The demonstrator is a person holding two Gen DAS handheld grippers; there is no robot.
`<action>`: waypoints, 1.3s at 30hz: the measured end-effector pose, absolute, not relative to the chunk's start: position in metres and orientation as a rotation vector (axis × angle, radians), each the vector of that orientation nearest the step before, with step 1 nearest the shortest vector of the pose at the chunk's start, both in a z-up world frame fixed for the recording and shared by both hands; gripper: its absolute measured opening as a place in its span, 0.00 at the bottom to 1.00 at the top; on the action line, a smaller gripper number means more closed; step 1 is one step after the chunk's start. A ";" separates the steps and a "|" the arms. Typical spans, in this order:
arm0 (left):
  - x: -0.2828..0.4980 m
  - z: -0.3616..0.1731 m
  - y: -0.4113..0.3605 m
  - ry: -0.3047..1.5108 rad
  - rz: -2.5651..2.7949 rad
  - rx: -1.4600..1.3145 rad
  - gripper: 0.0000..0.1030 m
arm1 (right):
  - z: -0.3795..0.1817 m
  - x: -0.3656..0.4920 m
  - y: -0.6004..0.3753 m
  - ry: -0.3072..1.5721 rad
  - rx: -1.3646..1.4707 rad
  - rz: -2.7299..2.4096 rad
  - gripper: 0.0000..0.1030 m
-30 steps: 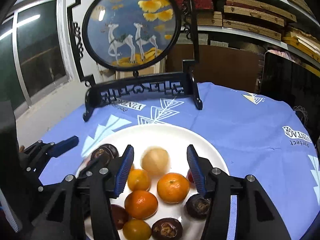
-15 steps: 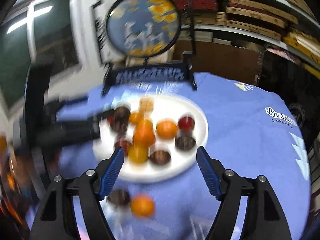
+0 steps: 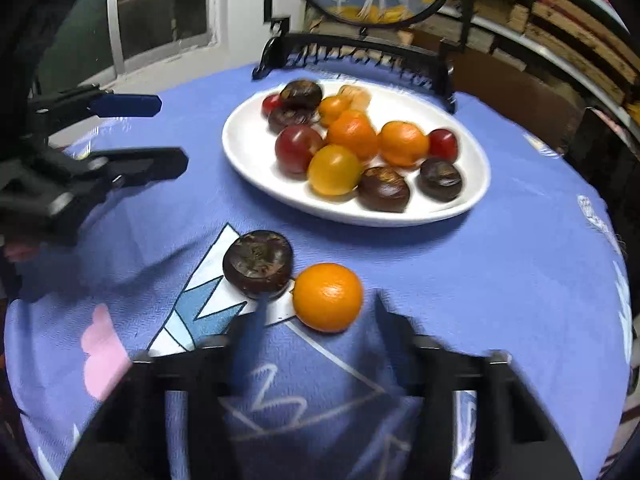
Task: Organize fruits
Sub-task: 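Grasp the last dark brown fruit with the left tool while the right tool grasps an orange, then carry the brown fruit and orange onto the plate and open both tools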
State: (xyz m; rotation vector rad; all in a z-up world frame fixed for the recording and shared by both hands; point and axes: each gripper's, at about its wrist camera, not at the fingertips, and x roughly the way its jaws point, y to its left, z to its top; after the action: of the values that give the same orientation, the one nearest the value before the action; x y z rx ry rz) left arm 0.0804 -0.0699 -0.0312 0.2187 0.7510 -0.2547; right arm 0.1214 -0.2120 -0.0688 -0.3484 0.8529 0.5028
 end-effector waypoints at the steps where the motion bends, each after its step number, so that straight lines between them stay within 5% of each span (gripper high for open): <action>1: 0.080 -0.033 -0.075 0.756 -0.268 0.229 0.84 | -0.067 0.120 -0.214 0.849 -0.348 0.498 0.36; 14: 0.105 -0.070 -0.142 0.879 -0.356 0.250 0.82 | -0.051 0.099 -0.265 0.821 -0.224 0.436 0.36; 18: 0.105 -0.079 -0.145 0.921 -0.394 0.267 0.41 | -0.053 0.099 -0.261 0.826 -0.216 0.446 0.36; 39: 0.084 -0.019 -0.092 0.728 -0.216 0.251 0.40 | -0.020 0.077 -0.224 0.720 -0.168 0.518 0.36</action>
State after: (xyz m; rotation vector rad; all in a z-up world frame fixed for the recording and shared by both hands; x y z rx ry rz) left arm 0.0838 -0.0917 -0.0190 0.2513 0.7284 -0.2159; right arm 0.0773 -0.2236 -0.0199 -0.1682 0.7199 0.5176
